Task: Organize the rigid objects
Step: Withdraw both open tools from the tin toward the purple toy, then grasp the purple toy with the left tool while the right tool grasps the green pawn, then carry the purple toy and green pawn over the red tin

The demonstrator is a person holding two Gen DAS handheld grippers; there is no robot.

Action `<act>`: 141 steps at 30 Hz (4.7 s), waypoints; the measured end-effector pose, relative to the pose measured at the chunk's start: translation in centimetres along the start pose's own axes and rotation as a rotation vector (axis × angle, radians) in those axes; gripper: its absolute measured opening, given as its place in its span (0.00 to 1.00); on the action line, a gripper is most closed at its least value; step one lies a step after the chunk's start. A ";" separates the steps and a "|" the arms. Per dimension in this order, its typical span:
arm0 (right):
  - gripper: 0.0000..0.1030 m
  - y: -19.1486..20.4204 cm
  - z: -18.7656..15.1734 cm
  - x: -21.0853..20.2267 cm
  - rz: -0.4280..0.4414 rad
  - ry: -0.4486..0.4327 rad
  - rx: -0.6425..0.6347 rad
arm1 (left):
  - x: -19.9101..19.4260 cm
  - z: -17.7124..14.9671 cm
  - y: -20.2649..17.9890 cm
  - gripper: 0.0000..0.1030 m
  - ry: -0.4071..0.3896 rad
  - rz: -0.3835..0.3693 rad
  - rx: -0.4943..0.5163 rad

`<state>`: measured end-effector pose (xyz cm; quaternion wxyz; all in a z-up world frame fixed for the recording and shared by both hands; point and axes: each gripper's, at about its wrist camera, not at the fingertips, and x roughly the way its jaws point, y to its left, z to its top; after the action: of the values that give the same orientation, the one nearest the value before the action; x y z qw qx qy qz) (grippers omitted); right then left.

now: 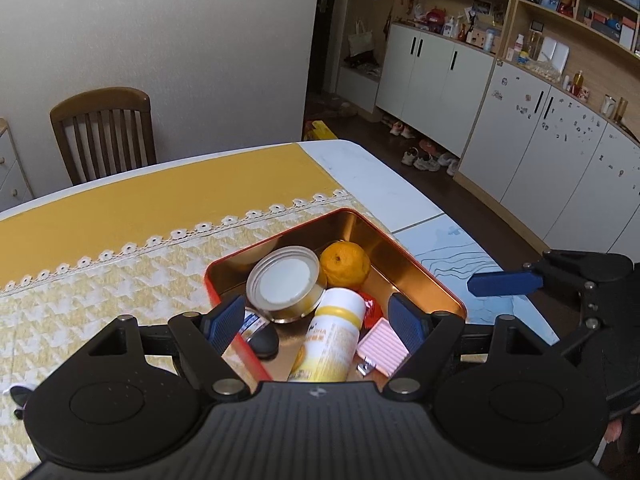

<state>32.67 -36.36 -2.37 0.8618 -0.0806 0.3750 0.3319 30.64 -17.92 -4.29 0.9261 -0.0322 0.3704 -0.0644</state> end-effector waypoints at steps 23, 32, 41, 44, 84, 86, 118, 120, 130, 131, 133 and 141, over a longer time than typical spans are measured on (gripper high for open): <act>1.00 11.0 -0.3 -0.7 0.083 -0.057 -0.104 | -9.8 -6.2 9.6 0.90 -0.152 0.166 -0.124; 1.00 15.3 -0.1 2.0 0.099 -0.023 -0.130 | -11.0 -8.3 15.9 0.90 -0.136 0.241 -0.203; 1.00 18.5 -0.8 6.2 0.091 0.037 -0.137 | -9.9 -10.3 19.1 0.90 -0.113 0.307 -0.200; 0.99 19.4 -1.0 7.6 0.081 0.051 -0.143 | -8.8 -11.0 19.4 0.90 -0.088 0.299 -0.191; 0.26 20.9 -2.3 14.5 0.032 0.140 -0.104 | -0.6 -11.7 22.4 0.61 0.068 0.210 -0.256; 0.24 20.8 -2.4 14.4 0.033 0.136 -0.100 | -0.7 -11.5 22.3 0.57 0.067 0.207 -0.255; 0.23 17.0 -0.8 4.4 0.043 0.001 -0.002 | -7.3 -9.7 17.4 0.51 0.041 0.198 -0.225; 0.23 16.2 -0.5 3.7 0.039 -0.008 0.009 | -7.7 -9.1 16.5 0.51 0.032 0.192 -0.218; 0.23 11.2 0.5 0.6 0.005 -0.056 0.040 | -7.9 -6.1 11.8 0.51 0.003 0.141 -0.179; 0.23 10.5 0.5 0.3 0.001 -0.059 0.044 | -7.7 -5.8 11.3 0.51 0.001 0.135 -0.174; 0.23 9.3 0.4 -0.1 -0.009 -0.066 0.054 | -7.3 -5.3 10.3 0.51 0.000 0.124 -0.167; 0.23 4.8 -0.4 -1.5 -0.031 -0.069 0.081 | -5.0 -3.6 6.1 0.51 0.003 0.099 -0.123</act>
<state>28.65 -33.56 -1.04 0.8818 -0.0400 0.3571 0.3054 25.10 -11.24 -4.13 0.9238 -0.0709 0.3762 0.0042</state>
